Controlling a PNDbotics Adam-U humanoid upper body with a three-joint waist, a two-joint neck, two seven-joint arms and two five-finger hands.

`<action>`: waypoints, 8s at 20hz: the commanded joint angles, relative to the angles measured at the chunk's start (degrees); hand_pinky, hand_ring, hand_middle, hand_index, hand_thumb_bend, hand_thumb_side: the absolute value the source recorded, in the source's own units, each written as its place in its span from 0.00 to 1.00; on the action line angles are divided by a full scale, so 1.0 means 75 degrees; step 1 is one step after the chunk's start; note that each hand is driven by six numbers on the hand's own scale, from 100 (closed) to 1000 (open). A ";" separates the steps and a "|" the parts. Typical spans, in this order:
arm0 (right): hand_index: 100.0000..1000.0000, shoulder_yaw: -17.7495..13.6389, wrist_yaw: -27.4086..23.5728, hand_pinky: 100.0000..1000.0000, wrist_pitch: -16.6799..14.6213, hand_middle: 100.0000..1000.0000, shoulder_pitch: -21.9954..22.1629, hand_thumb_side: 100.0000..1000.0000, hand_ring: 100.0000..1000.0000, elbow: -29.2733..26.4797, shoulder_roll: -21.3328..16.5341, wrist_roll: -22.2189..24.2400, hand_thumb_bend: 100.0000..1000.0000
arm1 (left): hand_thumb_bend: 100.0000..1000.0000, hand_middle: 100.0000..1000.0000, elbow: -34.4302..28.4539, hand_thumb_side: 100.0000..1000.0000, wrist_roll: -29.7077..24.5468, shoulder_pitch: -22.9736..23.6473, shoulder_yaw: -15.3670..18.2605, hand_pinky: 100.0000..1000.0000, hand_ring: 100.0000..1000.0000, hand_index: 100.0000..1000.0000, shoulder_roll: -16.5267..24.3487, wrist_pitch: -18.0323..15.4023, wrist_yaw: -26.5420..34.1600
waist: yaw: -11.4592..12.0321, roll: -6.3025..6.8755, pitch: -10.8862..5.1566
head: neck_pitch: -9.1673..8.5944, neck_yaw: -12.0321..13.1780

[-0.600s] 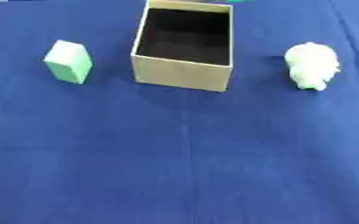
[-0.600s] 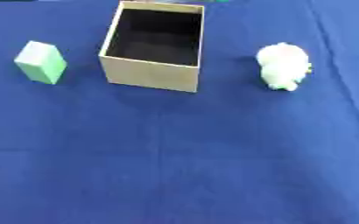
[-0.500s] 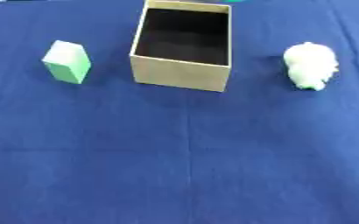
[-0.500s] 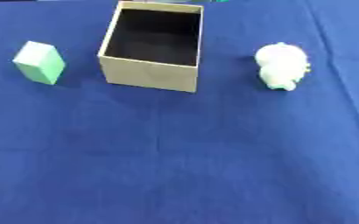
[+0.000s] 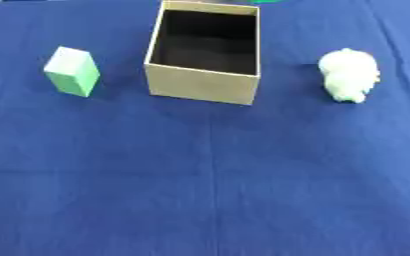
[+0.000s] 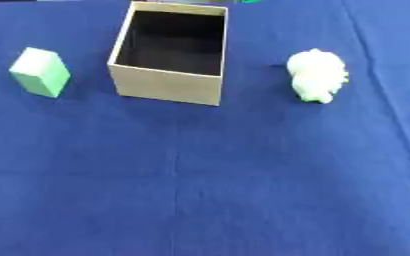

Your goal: Pick up objects on the table and place them in the box.

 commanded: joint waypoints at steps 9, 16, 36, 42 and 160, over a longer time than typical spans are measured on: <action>0.84 0.0638 0.0871 0.82 0.1699 0.79 0.0224 1.00 0.82 -0.0124 -0.2307 0.1030 0.00 | 0.23 0.61 -0.0139 0.98 -0.0065 0.0009 -0.0004 0.76 0.65 0.78 0.0253 -0.0011 -0.0008 | 0.0022 -0.0051 -0.0209 | 0.0039 -0.0013; 0.88 0.1117 0.1039 0.83 0.2068 0.83 0.0062 1.00 0.87 0.0043 -0.3062 0.1998 0.00 | 0.23 0.61 -0.0139 0.98 -0.0109 0.0015 -0.0041 0.76 0.65 0.78 0.0303 -0.0007 0.0000 | 0.0104 -0.0111 -0.0240 | 0.0026 -0.0066; 0.95 0.1647 0.0501 0.89 0.2134 0.87 -0.0104 1.00 0.94 0.0492 -0.3298 0.3153 0.00 | 0.22 0.61 -0.0139 0.98 -0.0156 -0.0037 -0.0083 0.76 0.64 0.78 0.0304 0.0049 0.0042 | 0.0189 -0.0115 -0.0210 | -0.0060 -0.0154; 0.96 0.1792 0.0514 0.90 0.2093 0.88 -0.0102 1.00 0.95 0.0483 -0.3305 0.3324 0.00 | 0.21 0.61 -0.0139 0.99 -0.0166 -0.0042 -0.0097 0.76 0.64 0.78 0.0293 0.0060 0.0054 | 0.0207 -0.0107 -0.0208 | -0.0063 -0.0192; 1.00 0.4364 0.3595 0.99 0.0327 0.96 -0.3545 1.00 1.00 0.4007 -0.1054 0.6738 0.21 | 0.16 0.57 -0.0139 0.92 -0.0482 -0.0123 -0.0193 0.75 0.61 0.74 0.0168 0.0269 0.0122 | 0.0527 -0.0137 -0.0047 | -0.0144 -0.0486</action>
